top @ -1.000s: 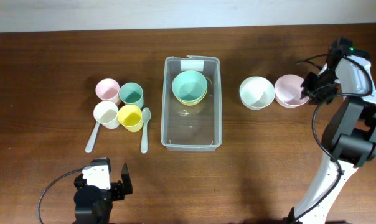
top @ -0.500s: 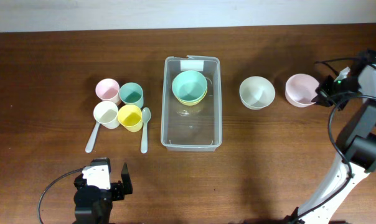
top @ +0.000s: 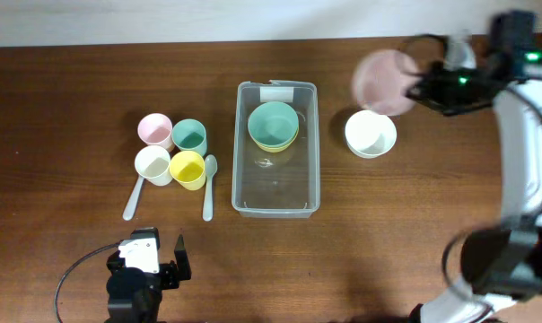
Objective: Pack container
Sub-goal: 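Stack the pink bowl onto the bowls in the container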
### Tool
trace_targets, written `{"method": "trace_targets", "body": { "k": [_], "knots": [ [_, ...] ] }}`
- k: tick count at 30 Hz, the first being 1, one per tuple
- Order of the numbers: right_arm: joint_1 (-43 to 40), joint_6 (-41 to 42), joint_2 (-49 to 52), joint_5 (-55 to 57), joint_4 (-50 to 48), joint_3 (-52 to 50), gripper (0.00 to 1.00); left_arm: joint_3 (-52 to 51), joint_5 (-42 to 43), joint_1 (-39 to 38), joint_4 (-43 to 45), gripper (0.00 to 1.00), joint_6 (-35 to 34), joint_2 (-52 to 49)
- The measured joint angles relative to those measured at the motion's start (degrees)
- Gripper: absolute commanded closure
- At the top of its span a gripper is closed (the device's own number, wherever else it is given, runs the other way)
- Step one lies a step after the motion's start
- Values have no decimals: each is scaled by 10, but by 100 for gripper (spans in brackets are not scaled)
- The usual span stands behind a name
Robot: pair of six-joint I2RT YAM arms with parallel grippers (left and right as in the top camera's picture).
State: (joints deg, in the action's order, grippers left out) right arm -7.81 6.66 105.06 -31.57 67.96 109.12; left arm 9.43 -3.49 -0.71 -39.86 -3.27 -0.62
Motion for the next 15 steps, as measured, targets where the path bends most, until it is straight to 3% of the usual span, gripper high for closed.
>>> {"method": "trace_targets", "body": {
  "k": [4, 7, 15],
  "knots": [
    [121, 30, -19, 56, -32, 3, 96, 0, 0, 0, 0, 0, 0, 0],
    [229, 67, 35, 115, -88, 3, 96, 0, 0, 0, 0, 0, 0, 0],
    [283, 114, 186, 158, -183, 1, 96, 0, 0, 0, 0, 0, 0, 0]
  ]
}}
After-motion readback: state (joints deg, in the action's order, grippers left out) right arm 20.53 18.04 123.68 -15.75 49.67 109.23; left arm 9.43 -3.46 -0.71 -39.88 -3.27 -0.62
